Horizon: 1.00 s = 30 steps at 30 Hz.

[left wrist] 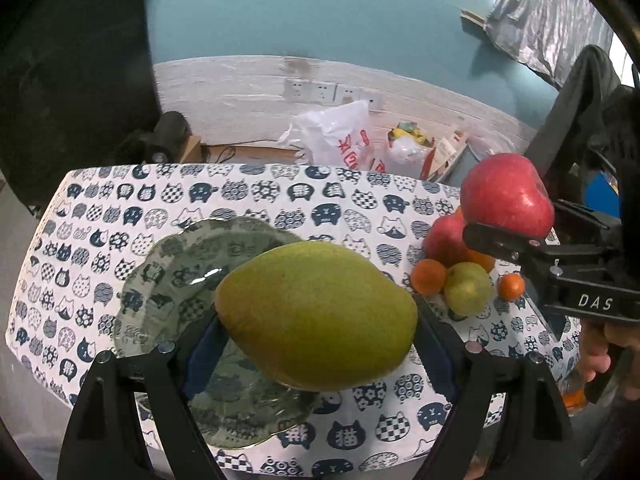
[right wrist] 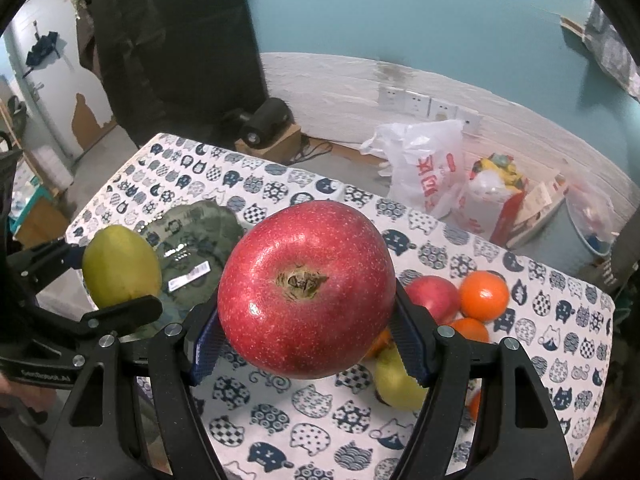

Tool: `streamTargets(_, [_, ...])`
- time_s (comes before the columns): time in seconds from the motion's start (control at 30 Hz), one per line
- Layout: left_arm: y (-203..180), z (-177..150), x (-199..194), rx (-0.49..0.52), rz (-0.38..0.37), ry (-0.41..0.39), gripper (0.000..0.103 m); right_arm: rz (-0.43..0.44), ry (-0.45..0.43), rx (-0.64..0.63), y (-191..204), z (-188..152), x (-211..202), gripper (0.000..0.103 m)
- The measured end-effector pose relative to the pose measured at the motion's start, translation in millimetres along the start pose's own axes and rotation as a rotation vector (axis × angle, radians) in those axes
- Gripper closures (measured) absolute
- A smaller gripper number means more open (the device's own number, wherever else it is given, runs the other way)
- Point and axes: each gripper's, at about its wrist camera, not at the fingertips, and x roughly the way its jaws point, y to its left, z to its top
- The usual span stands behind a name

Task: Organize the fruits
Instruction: 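Carry the pear in the left tool and apple in the right tool toward the glass bowl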

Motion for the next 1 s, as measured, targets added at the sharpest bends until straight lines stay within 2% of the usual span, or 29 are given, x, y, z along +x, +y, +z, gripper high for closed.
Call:
streamTargets(0.43, [55,-19,8,-0.089,0.074,0.020,0.016,0.065,0.026,-0.042,45,20,31,0.030])
streamTargets(0.77, [101,-40,34,-0.180,0.108,0.094,0.016,0.119,0.060,-0.081,82,27,59,0.030])
streamTargets(1.0, [117,-53,53,-0.212,0.123,0.143,0.016,0.152,0.106,-0.097,99,20,78,0.030])
